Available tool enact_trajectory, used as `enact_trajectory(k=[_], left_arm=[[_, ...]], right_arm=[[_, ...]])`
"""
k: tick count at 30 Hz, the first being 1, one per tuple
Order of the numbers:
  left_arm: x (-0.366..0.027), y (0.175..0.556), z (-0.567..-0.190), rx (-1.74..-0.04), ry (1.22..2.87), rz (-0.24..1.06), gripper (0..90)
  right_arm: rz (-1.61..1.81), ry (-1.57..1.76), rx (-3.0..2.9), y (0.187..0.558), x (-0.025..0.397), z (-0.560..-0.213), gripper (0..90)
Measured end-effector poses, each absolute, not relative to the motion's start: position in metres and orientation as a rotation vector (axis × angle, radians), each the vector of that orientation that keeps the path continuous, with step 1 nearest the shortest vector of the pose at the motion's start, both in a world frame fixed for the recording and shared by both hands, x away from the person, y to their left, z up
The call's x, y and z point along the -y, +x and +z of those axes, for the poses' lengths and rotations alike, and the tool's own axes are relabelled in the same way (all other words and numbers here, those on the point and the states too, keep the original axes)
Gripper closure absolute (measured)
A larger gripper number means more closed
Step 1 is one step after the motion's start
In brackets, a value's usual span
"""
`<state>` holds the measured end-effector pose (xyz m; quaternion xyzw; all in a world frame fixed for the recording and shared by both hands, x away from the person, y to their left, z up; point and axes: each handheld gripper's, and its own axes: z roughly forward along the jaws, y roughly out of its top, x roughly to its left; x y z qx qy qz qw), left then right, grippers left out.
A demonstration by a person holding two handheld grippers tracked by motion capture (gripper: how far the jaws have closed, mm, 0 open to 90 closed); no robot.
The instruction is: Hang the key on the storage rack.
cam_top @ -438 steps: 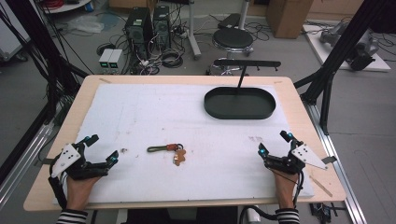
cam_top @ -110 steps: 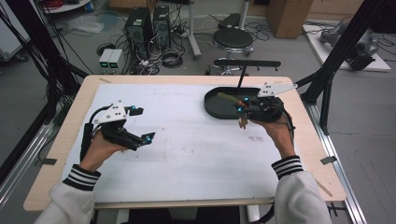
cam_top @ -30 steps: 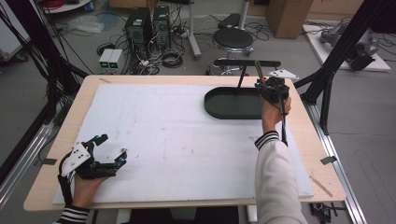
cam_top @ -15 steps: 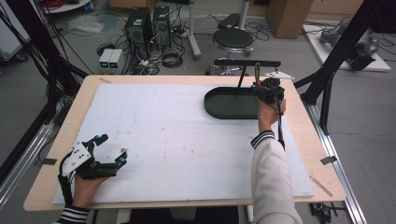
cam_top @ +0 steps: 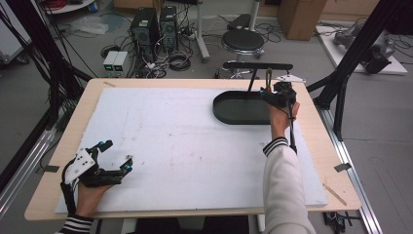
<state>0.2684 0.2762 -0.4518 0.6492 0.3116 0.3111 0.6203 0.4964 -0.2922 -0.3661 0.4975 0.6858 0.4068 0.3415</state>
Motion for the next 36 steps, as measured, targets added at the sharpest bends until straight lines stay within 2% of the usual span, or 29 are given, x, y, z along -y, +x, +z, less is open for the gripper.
enact_trajectory(k=[1, 2, 3, 4, 10, 16, 26, 36], left_arm=[[-0.276, 0.268, -0.452, -0.717, 1.492, 0.716, 1.7], [-0.276, 0.268, -0.452, -0.717, 1.492, 0.717, 1.7], [-0.276, 0.268, -0.452, -0.717, 1.492, 0.717, 1.7], [-0.276, 0.268, -0.452, -0.718, 1.494, 0.718, 1.7], [-0.275, 0.269, -0.452, -0.721, 1.494, 0.718, 1.7], [-0.276, 0.269, -0.452, -0.724, 1.495, 0.717, 1.7], [-0.275, 0.268, -0.452, -0.729, 1.493, 0.726, 1.7], [-0.275, 0.268, -0.452, -0.723, 1.493, 0.727, 1.7]], right_arm=[[1.03, 1.299, -1.798, 0.498, 0.292, -0.367, 12.9], [1.002, 1.295, -1.807, 0.498, 0.291, -0.367, 5.5], [1.002, 1.295, -1.807, 0.498, 0.291, -0.367, 5.5], [1.002, 1.301, -1.818, 0.495, 0.29, -0.366, 0.3], [1.174, 1.218, -1.882, 0.47, 0.295, -0.352, 0.3], [1.392, 1.022, -1.921, 0.41, 0.311, -0.347, 0.3], [1.554, 0.845, -1.843, 0.333, 0.334, -0.381, 0.4], [1.628, 0.806, -1.764, 0.303, 0.339, -0.416, 0.4]])
